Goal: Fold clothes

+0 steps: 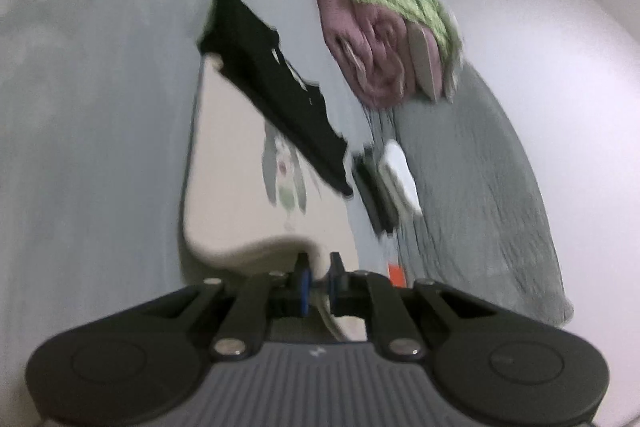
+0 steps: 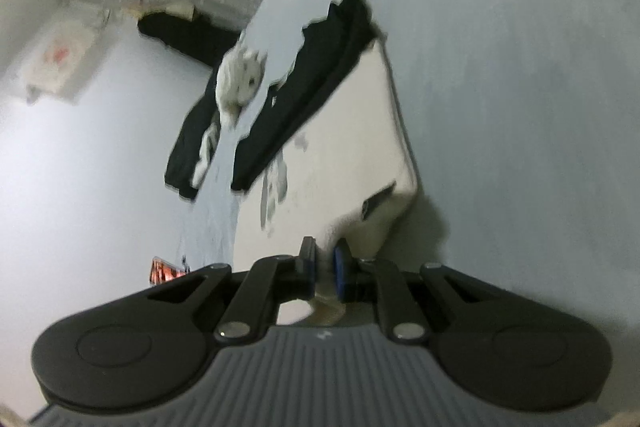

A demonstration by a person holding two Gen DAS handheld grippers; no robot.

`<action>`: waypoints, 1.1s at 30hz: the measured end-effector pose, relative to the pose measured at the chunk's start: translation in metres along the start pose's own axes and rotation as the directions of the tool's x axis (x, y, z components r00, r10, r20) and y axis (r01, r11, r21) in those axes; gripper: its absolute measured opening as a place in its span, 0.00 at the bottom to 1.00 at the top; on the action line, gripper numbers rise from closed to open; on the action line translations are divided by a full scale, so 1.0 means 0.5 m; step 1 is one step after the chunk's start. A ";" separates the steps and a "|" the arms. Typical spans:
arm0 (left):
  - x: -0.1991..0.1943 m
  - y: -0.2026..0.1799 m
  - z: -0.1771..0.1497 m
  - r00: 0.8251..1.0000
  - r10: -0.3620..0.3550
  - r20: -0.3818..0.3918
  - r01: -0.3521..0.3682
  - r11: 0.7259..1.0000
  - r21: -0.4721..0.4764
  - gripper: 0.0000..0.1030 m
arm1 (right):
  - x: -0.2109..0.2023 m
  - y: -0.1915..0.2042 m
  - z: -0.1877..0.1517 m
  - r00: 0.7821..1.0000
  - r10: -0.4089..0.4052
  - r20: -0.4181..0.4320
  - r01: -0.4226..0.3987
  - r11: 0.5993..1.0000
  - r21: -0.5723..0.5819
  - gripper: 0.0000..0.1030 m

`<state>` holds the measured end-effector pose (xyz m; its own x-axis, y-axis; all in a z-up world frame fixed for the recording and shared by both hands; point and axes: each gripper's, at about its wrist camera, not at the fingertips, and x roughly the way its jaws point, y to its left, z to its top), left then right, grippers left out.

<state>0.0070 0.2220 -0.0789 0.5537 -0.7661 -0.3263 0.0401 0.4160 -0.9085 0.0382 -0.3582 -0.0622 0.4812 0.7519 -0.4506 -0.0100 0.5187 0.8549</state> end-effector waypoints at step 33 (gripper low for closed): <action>0.041 0.005 0.113 0.906 0.233 0.353 -0.191 0.970 -0.149 0.37 | 0.043 -0.043 0.095 0.911 -0.065 0.407 -0.049 0.963 0.265 0.45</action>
<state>0.0652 0.2350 -0.0732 0.8048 -0.4245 -0.4148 -0.1907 0.4769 -0.8581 0.0905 -0.3725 -0.0783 0.7956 0.4860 -0.3618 0.1989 0.3546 0.9136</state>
